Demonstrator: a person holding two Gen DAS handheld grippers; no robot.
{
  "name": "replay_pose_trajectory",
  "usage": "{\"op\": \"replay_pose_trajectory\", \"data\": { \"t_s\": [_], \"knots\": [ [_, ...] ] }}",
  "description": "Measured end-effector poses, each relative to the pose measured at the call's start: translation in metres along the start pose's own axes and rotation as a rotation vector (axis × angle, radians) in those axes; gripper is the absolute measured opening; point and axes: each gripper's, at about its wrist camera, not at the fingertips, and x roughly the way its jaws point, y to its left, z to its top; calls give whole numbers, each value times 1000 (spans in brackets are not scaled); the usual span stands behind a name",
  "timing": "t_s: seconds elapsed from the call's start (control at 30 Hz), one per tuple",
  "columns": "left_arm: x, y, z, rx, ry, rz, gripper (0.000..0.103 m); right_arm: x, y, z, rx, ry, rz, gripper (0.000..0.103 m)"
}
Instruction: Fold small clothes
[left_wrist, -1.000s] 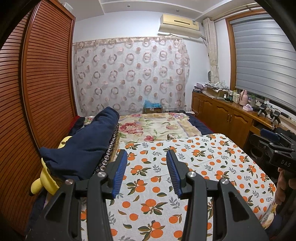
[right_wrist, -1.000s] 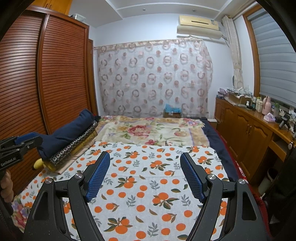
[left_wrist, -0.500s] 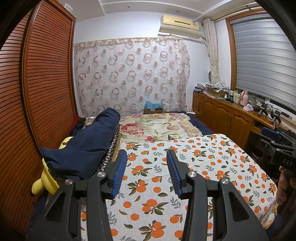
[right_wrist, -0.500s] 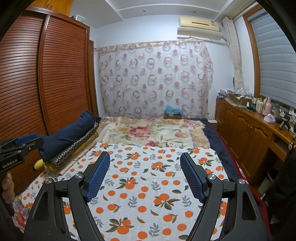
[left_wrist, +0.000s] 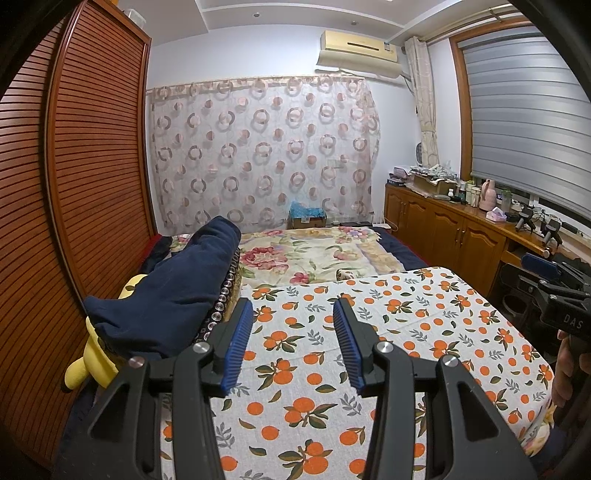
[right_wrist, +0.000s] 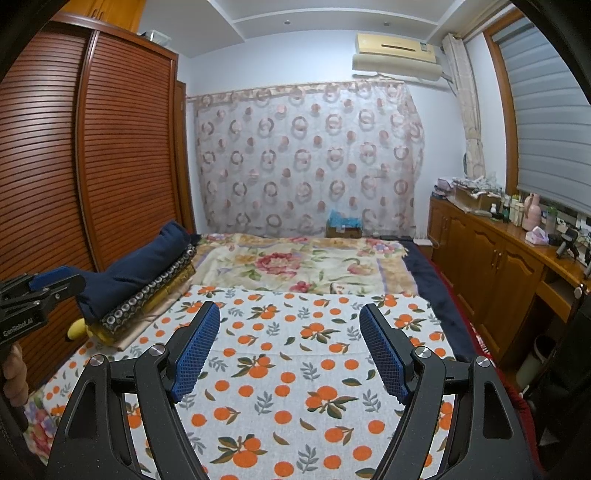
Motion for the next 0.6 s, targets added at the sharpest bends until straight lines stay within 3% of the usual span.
{"op": "replay_pose_trajectory", "data": {
  "t_s": [0.6],
  "knots": [
    [1, 2, 0, -1, -1, 0, 46, 1, 1, -1, 0, -2, 0, 80]
  ]
}}
